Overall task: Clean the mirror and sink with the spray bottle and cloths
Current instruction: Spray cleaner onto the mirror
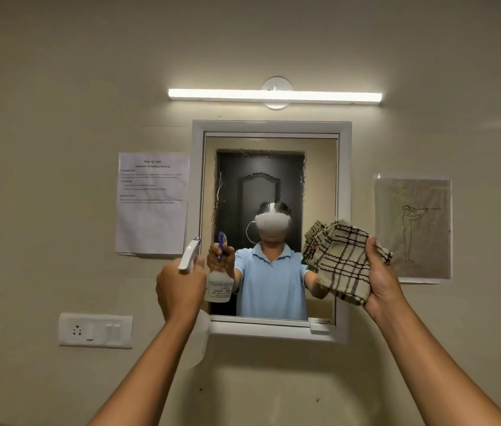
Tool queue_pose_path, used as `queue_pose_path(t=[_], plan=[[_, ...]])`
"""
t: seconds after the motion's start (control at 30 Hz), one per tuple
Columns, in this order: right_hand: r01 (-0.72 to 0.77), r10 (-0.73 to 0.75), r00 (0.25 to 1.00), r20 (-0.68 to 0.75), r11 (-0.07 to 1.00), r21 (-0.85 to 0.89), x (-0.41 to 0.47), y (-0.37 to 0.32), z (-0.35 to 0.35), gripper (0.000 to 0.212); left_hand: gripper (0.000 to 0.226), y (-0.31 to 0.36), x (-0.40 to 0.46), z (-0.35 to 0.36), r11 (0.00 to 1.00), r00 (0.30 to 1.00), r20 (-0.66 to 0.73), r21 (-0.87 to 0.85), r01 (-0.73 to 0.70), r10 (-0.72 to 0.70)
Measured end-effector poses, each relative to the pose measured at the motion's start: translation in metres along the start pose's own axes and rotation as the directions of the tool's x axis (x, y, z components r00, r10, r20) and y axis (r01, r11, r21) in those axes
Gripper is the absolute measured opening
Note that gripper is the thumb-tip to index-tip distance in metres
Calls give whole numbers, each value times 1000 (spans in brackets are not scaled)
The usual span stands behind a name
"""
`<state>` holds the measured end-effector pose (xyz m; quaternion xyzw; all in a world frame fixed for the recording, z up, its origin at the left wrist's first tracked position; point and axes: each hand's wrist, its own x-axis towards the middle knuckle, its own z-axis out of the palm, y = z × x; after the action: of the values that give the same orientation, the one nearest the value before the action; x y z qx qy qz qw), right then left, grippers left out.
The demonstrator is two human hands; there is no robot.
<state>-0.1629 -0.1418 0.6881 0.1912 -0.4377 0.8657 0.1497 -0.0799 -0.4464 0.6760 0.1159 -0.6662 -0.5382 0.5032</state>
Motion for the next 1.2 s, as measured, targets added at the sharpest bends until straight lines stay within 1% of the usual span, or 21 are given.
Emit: queue_pose_path(t=[0.2, 0.3, 0.4, 0.43, 0.57, 0.67, 0.73, 0.83, 0.87, 0.9, 0.97, 1.1, 1.2], plan=[[15, -16, 1000, -24, 1000, -6, -9, -4, -6, 98, 19, -21, -14, -5, 999, 998, 52, 19, 38, -39], [21, -20, 998, -61, 1000, 18, -13, -11, -17, 97, 22, -22, -32, 8, 999, 996, 81, 6, 42, -43], [32, -32, 995, -96, 999, 2, -18, -18, -27, 95, 20, -14, -53, 29, 1000, 991, 136, -16, 20, -18], [34, -35, 993, -115, 999, -6, -20, -21, -31, 93, 20, -10, -61, 37, 1000, 988, 157, -11, 8, -7], [27, -30, 988, -152, 999, -18, -27, -33, -48, 68, 22, 3, -90, 69, 1000, 974, 227, -23, -12, 17], [36, -37, 983, -179, 999, -11, -29, -39, -61, 62, 21, 12, -113, 90, 999, 961, 275, -35, -31, 40], [37, -41, 983, -182, 999, -22, -32, -43, -70, 66, 22, 17, -129, 101, 999, 949, 310, -17, -50, 53], [29, -38, 978, -206, 998, -48, -37, -45, -82, 82, 18, 19, -149, 114, 998, 934, 351, -29, -50, 57], [22, -33, 977, -210, 998, -55, -38, -46, -86, 80, 16, 17, -155, 118, 998, 928, 367, -35, -48, 57], [17, -28, 978, -208, 998, -56, -38, -46, -90, 73, 14, 16, -161, 121, 998, 923, 379, -35, -49, 59], [0, -9, 979, -202, 999, -44, -37, -45, -98, 64, 14, 12, -169, 124, 998, 920, 387, -17, -55, 57], [-39, 32, 980, -195, 999, -34, -36, -38, -103, 65, 15, 1, -178, 118, 1000, 935, 353, 16, -25, 18], [-65, 58, 984, -170, 997, -32, -35, -28, -98, 61, 15, -11, -177, 103, 999, 951, 310, 48, 3, -18]])
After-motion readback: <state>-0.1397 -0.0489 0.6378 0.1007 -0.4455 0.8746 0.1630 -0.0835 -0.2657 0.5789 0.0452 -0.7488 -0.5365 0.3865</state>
